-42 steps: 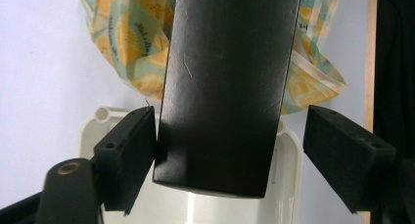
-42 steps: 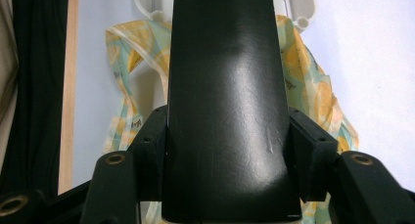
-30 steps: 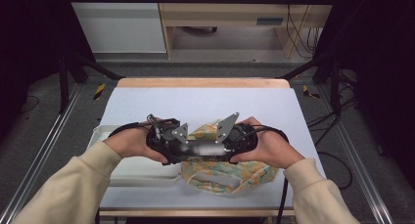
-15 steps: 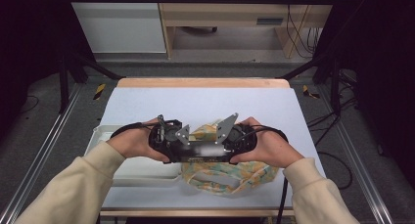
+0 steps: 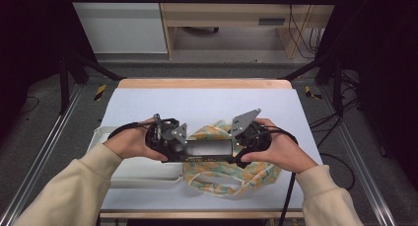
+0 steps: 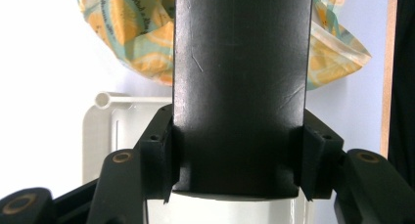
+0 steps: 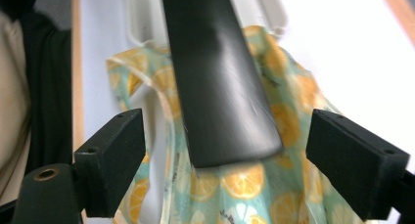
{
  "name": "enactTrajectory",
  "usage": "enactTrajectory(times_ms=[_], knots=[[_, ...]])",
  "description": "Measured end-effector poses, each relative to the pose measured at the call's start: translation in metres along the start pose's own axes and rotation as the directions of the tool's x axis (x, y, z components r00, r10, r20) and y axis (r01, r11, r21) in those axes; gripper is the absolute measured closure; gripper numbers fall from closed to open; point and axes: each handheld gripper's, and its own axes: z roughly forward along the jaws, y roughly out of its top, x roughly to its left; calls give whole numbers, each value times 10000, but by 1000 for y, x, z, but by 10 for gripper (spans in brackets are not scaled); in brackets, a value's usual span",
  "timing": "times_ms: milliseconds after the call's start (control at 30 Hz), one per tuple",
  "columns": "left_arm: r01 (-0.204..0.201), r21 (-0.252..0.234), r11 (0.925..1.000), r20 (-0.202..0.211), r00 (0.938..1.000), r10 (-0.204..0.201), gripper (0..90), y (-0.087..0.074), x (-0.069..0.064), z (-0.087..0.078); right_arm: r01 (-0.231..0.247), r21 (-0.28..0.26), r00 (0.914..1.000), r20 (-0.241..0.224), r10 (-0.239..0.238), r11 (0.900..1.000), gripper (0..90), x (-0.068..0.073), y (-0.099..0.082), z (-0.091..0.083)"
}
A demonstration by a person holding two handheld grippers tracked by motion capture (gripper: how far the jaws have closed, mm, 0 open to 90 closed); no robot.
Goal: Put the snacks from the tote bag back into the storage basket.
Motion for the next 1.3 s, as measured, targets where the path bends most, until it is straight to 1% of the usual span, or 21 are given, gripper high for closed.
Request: enactTrajectory(times_ms=[67,133,233,267,333,367,567,600,733,800,900,1000,1033,1067,1100,1133,1167,1200,1233,1267,1300], knots=[[73,-97,9999,-60,10000,-74,433,-4,1,-3,-468,-274,9984,312,477,9985,110,0,-6,-6],[76,-143,9999,-141,9999,-78,433,-7,3,-6,-1017,-556,9926,606,1050,9933,106,0,-12,-11],[179,-225,9996,-242,9995,-184,432,-12,7,-12,-1486,-656,9829,1001,1547,9867,95,1,-21,-16],[261,-233,9994,-248,9993,-266,432,-14,7,-14,-1574,-672,9796,1153,1644,9852,95,2,-23,-17],[229,-239,9995,-376,9990,-238,432,-17,9,-19,-1749,-706,9721,1458,1836,9821,92,3,-29,-19],[356,-259,9990,-399,9985,-366,432,-19,9,-21,-1913,-751,9663,1608,2012,9787,92,4,-31,-20],[335,-389,9987,-577,9977,-357,432,-28,8,-34,-2541,-1226,9308,2386,2770,9594,98,14,-42,-25],[385,-411,9984,-607,9973,-409,432,-30,8,-35,-2717,-1346,9216,2489,2979,9529,100,15,-44,-25],[408,-400,9984,-739,9963,-437,432,-35,7,-42,-3166,-1633,8859,3011,3527,9344,104,21,-53,-25],[451,-475,9979,-805,9956,-488,432,-39,5,-46,-3404,-1970,8641,3199,3885,9194,106,25,-59,-24],[507,-489,9975,-948,9940,-552,432,-44,2,-52,-3701,-2235,8308,3546,4289,9017,107,32,-69,-22],[499,-456,9977,-1071,9928,-545,432,-49,-2,-57,-3911,-2308,8027,3881,4529,8909,105,40,-80,-19],[511,-464,9976,-1108,9923,-560,432,-51,-3,-58,-3929,-2269,7966,4002,4531,8911,102,43,-83,-18],[527,-490,9974,-1135,9918,-580,432,-52,-4,-61,-3955,-2287,7876,4138,4566,8895,102,46,-86,-18],[543,-525,9971,-1149,9916,-600,432,-53,-4,-62,-4062,-2306,7736,4283,4671,8842,101,48,-89,-18],[538,-552,9970,-1171,9913,-600,432,-55,-5,-63,-4090,-2280,7659,4407,4682,8836,100,50,-92,-17],[561,-611,9966,-1168,9912,-630,432,-56,-5,-64,-4104,-2243,7552,4597,4673,8839,100,51,-95,-17],[565,-634,9964,-1188,9909,-637,432,-57,-5,-65,-4108,-2246,7433,4787,4673,8836,100,51,-100,-16],[598,-655,9961,-1188,9906,-672,432,-58,-5,-66,-4178,-2339,7258,4952,4774,8779,103,51,-104,-15],[615,-671,9959,-1170,9907,-691,432,-58,-5,-67,-4294,-2517,7044,5077,4961,8673,106,51,-110,-14],[618,-669,9958,-1178,9906,-694,432,-59,-5,-68,-4345,-2668,6886,5172,5082,8602,111,51,-115,-13]])
